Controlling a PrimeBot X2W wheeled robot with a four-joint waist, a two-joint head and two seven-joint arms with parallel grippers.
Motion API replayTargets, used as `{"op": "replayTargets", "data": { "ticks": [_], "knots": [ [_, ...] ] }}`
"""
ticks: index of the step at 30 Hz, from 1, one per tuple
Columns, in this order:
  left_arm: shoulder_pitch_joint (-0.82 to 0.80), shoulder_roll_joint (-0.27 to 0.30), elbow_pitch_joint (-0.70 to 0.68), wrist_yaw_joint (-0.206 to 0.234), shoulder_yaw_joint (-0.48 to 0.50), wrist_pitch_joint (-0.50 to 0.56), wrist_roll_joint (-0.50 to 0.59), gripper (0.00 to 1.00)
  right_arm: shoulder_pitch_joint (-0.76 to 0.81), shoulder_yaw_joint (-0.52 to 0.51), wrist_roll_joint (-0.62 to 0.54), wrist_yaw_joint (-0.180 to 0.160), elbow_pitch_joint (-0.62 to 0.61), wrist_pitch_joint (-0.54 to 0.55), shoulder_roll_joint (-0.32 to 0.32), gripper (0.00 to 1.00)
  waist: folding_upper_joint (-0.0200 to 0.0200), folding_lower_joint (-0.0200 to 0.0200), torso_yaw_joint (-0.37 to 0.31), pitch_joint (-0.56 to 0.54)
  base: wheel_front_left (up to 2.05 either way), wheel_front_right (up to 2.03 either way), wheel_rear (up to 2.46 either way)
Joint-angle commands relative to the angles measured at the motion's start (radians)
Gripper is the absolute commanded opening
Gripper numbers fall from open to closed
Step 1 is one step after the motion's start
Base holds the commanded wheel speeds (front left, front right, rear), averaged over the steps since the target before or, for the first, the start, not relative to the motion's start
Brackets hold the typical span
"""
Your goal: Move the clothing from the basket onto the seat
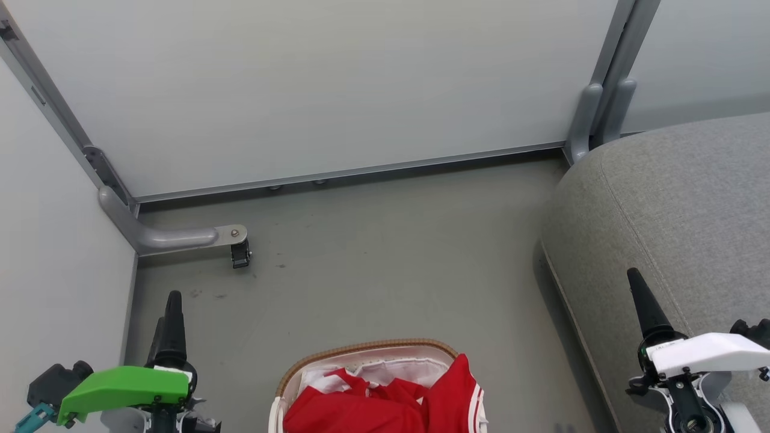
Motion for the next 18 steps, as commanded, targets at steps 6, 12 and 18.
{"op": "replayTargets", "data": {
  "ticks": [6, 12, 18],
  "knots": [
    [-0.037, 0.014, -0.010, 0.009, -0.006, -0.030, 0.164, 1.00, -0.036, 0.012, -0.124, 0.000, -0.013, -0.030, -0.025, 1.00, -0.0001, 0.0000, 0.000, 0.002, 0.00, 0.00, 0.00],
    [-0.043, 0.018, -0.004, 0.021, -0.016, -0.051, 0.274, 1.00, -0.041, 0.012, -0.224, 0.000, -0.015, -0.052, -0.032, 1.00, -0.0001, 0.0000, 0.001, 0.003, 0.00, 0.00, 0.00],
    [-0.048, 0.024, 0.005, 0.025, -0.034, -0.071, 0.367, 1.00, -0.048, 0.021, -0.315, 0.000, -0.013, -0.071, -0.040, 1.00, -0.0001, 0.0000, 0.003, 0.004, 0.00, 0.00, 0.00]
  ]
}}
